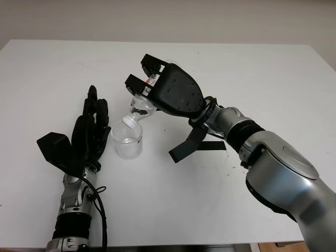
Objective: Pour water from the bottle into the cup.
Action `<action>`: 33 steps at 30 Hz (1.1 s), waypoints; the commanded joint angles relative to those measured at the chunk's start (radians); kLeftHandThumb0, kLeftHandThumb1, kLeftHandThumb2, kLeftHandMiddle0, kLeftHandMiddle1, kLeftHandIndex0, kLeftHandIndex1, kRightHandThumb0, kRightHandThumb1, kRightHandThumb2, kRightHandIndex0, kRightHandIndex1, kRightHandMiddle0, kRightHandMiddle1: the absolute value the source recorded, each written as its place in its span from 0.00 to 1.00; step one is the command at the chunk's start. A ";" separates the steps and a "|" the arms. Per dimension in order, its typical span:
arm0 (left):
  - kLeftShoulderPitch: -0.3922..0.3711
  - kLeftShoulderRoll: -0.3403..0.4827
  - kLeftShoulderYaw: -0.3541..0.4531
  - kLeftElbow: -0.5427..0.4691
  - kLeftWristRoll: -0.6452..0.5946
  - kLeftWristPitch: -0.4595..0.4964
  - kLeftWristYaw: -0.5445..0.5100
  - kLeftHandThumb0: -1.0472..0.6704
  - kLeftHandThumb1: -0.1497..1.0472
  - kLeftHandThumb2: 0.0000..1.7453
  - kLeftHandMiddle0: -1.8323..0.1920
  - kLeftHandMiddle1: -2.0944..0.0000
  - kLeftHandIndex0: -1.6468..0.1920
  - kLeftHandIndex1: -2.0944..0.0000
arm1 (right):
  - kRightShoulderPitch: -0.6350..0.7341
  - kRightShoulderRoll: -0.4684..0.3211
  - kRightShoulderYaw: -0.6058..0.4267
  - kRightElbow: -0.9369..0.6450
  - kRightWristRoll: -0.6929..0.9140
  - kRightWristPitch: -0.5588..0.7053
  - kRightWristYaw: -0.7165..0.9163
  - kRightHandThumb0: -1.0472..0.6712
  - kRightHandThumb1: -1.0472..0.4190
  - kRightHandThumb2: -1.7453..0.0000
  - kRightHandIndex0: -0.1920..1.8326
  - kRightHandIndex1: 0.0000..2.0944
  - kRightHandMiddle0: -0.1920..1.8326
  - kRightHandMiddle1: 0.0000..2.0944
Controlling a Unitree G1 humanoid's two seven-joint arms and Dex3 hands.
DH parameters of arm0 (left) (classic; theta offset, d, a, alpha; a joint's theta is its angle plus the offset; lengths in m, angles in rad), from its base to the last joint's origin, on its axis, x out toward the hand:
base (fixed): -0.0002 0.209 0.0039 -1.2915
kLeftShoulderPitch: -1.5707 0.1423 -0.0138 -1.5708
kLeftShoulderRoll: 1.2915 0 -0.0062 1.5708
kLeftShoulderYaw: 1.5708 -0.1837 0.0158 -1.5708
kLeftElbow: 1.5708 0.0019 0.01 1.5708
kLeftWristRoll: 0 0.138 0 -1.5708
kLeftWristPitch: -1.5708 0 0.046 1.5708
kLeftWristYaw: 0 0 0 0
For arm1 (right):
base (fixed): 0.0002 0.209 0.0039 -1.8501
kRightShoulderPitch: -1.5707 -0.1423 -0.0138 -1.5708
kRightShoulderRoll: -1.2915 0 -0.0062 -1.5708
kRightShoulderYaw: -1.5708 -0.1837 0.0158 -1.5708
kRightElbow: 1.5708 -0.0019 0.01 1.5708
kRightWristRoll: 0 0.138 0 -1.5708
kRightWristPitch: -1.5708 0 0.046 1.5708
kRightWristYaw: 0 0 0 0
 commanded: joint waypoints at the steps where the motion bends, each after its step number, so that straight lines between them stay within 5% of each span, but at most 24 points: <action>1: -0.006 -0.008 0.000 0.010 -0.001 -0.007 0.001 0.21 1.00 0.35 0.96 0.97 0.97 0.97 | -0.038 -0.002 -0.009 0.000 0.014 -0.004 -0.005 0.30 0.00 0.77 0.68 1.00 0.45 1.00; 9: -0.002 -0.006 0.000 0.013 -0.005 -0.014 -0.011 0.21 1.00 0.35 0.97 0.98 0.98 0.98 | 0.009 0.015 -0.175 -0.002 0.239 -0.213 0.162 0.34 0.00 0.86 0.70 1.00 0.42 1.00; 19: 0.007 -0.005 0.005 0.007 -0.013 -0.008 -0.019 0.21 1.00 0.35 0.97 0.98 0.98 0.98 | 0.143 0.064 -0.553 -0.054 0.733 -0.355 0.702 0.38 0.00 0.82 0.80 1.00 0.65 1.00; 28: 0.013 0.001 0.005 -0.004 -0.012 0.003 -0.018 0.21 1.00 0.34 0.97 0.97 0.98 0.98 | 0.327 0.083 -0.800 -0.250 1.072 -0.243 1.165 0.39 0.00 0.77 0.77 1.00 0.60 1.00; 33: 0.016 0.004 0.004 -0.011 -0.010 0.008 -0.017 0.21 1.00 0.34 0.97 0.97 0.98 0.98 | 0.514 0.065 -0.895 -0.526 1.240 -0.037 1.368 0.38 0.00 0.76 0.75 1.00 0.59 1.00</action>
